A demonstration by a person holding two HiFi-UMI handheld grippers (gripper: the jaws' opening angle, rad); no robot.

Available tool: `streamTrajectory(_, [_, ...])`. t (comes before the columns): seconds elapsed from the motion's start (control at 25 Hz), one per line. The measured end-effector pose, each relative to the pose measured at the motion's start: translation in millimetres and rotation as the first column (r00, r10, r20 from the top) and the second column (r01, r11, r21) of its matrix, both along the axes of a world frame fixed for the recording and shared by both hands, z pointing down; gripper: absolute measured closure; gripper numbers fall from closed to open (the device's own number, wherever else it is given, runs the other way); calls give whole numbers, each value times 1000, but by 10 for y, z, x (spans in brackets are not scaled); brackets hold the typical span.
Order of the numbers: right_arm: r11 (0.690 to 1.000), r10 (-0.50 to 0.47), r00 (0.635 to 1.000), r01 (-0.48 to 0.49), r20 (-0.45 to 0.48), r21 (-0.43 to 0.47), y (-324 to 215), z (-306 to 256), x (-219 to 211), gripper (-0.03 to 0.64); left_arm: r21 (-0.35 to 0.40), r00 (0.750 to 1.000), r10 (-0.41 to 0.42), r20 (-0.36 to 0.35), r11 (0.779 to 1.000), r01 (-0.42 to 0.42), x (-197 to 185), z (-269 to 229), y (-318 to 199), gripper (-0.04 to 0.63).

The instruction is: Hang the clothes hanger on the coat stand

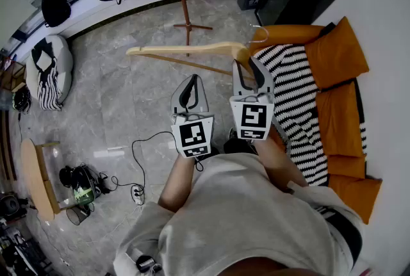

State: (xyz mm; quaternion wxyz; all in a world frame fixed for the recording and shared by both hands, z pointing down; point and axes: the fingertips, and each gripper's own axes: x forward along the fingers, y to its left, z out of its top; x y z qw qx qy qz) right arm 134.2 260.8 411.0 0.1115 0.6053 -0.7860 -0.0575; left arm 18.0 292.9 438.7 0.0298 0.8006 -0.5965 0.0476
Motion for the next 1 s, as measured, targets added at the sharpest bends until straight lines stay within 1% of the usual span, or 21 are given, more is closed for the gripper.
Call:
streamTrajectory(0.32, [1000,3,1000,-3,-17,13,39,21,-429,502,-8,1000,-3,20,1000,3,-468,49,91,588])
streamTrajectory(0.48, [1000,4,999,-3,-46,22,20,13,-691,502,-21,999,-3,31,1000,4,-768,78,112,588])
streamTrajectory(0.6, [999,-1,998,3,-69,36,53,-19,-853,502,-13,999,-8,32,1000,9,-989,64,162,588])
streamTrajectory(0.68, [999,-1,995,5,-95,49,51,-17,-904,502,-4,999,-26,31,1000,26,-1124,110,153,588])
streamTrajectory(0.8, [999,1,991,6,-135,47,-10,38,-907,502,-26,997,-71,8,997,71,-1333,253,75,588])
streamTrajectory(1.0, [999,7,987,-1,-162,36,-226,69,-860,502,-45,996,-88,-4,995,88,-1390,334,-74,588])
